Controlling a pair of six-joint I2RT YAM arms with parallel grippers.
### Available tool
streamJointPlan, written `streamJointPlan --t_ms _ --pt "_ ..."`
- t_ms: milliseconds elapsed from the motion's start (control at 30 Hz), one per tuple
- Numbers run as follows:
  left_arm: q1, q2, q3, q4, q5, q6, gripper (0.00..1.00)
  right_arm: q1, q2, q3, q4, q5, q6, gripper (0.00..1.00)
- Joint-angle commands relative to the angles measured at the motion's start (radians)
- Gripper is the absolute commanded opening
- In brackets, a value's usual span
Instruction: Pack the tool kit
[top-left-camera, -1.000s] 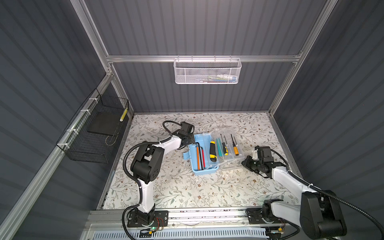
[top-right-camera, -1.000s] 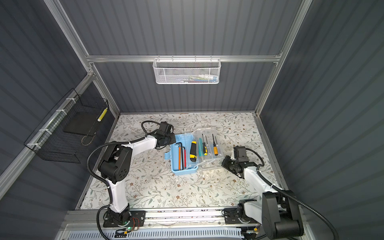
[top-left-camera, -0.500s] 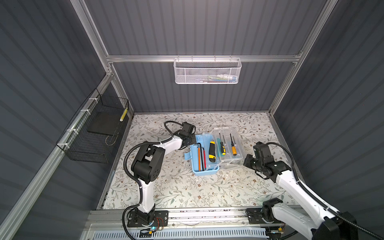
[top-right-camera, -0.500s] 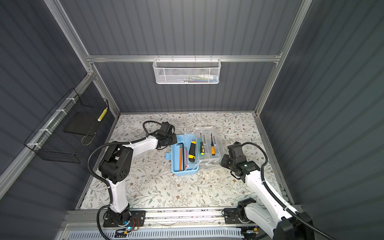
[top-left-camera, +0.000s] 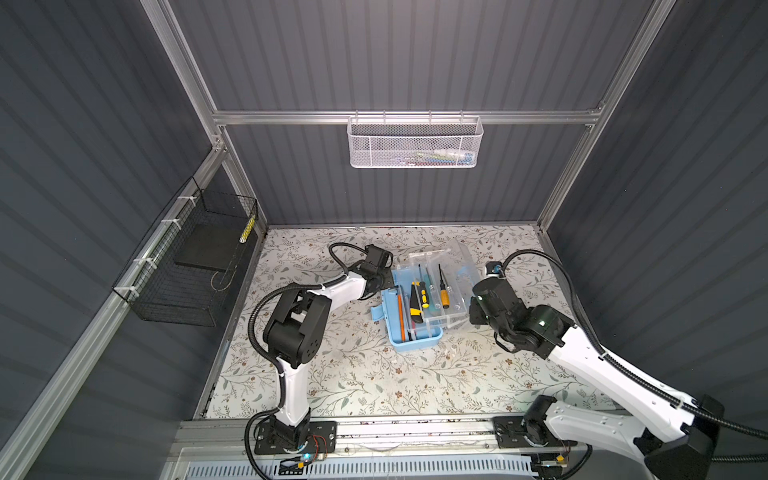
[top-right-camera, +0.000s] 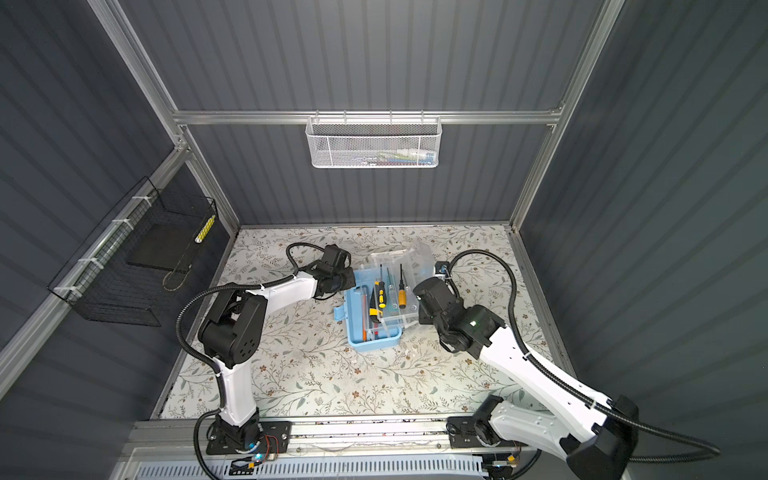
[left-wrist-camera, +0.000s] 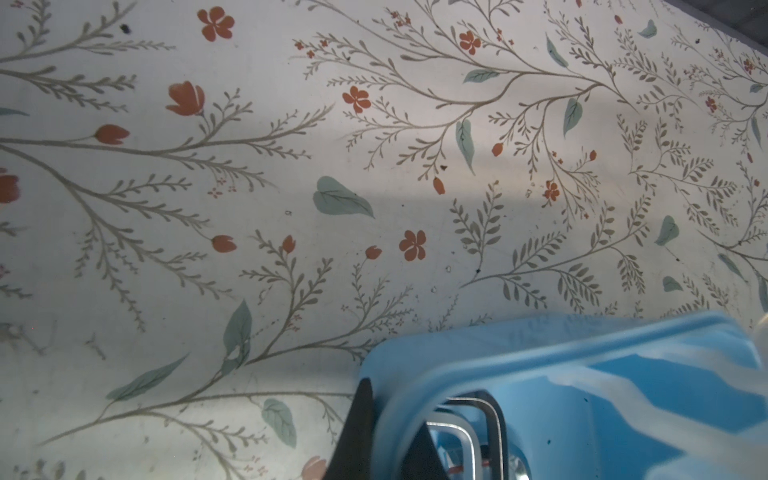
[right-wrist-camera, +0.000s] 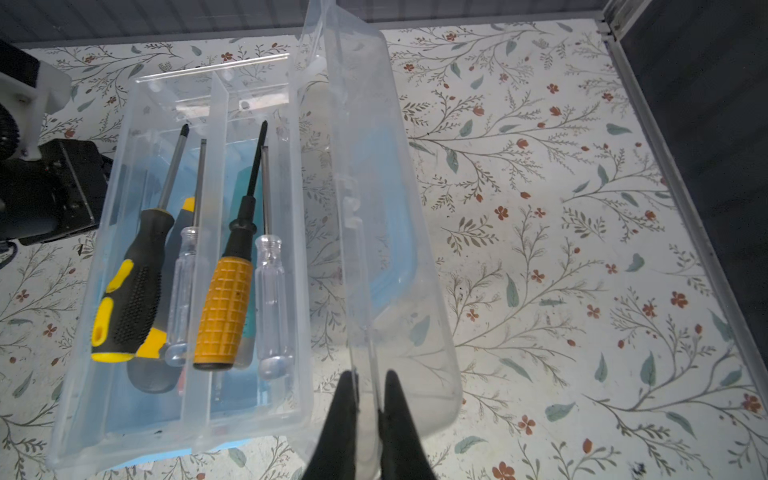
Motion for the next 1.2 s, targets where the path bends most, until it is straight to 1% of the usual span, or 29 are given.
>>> streamJointPlan --t_ms 0,300,333,367,400,433,467,567,633,767,867,900,933,967,1067,1167 --pt "-0.031 0.000 0.015 0.062 0.108 -0.002 0.00 0.069 0.054 0.070 0.108 0.014 0.013 0.00" --pt "-0.030 -0.002 0.031 0.049 0.094 -0.001 0.00 0.170 0.133 0.141 0.113 0.000 0.023 0.00" --pt "-0.030 -0.003 0.032 0.049 0.093 -0.001 0.00 0.179 0.136 0.145 0.115 -0.005 0.023 0.02" --pt "-0.030 -0.003 0.034 0.049 0.093 -0.001 0.00 0.188 0.140 0.149 0.120 -0.010 0.023 0.05" --pt "-0.030 -0.001 0.036 0.049 0.090 -0.003 0.00 0.195 0.141 0.152 0.126 -0.020 0.022 0.13" --pt "-0.030 -0.001 0.038 0.048 0.087 -0.003 0.00 0.203 0.142 0.152 0.138 -0.037 0.020 0.24" --pt "-0.030 0.000 0.039 0.048 0.084 -0.005 0.00 0.205 0.141 0.150 0.152 -0.056 0.020 0.31" --pt "-0.030 -0.003 0.037 0.048 0.067 -0.019 0.00 0.209 0.128 0.133 0.215 -0.139 0.008 0.43" --pt "-0.028 -0.002 0.037 0.044 0.053 -0.025 0.00 0.210 0.114 0.129 0.249 -0.193 0.001 0.48" --pt "-0.022 -0.006 0.036 0.035 0.034 -0.037 0.00 0.210 0.083 0.134 0.283 -0.277 -0.016 0.52" --pt "-0.013 -0.008 0.030 0.034 0.030 -0.045 0.00 0.211 0.054 0.143 0.284 -0.302 -0.038 0.53" --pt "-0.011 -0.007 0.032 0.032 0.031 -0.044 0.00 0.209 0.039 0.150 0.261 -0.256 -0.042 0.53" --pt "-0.007 -0.007 0.034 0.029 0.035 -0.045 0.00 0.204 0.007 0.156 0.225 -0.194 -0.038 0.53" --pt "-0.006 -0.007 0.032 0.030 0.038 -0.044 0.00 0.181 -0.018 0.167 0.187 -0.173 -0.051 0.53" --pt "-0.004 -0.008 0.029 0.030 0.033 -0.039 0.00 0.079 -0.054 0.198 0.063 -0.140 -0.021 0.53" --pt "-0.004 -0.005 0.035 0.029 0.033 -0.039 0.00 -0.018 -0.118 0.140 0.046 -0.142 0.017 0.54"
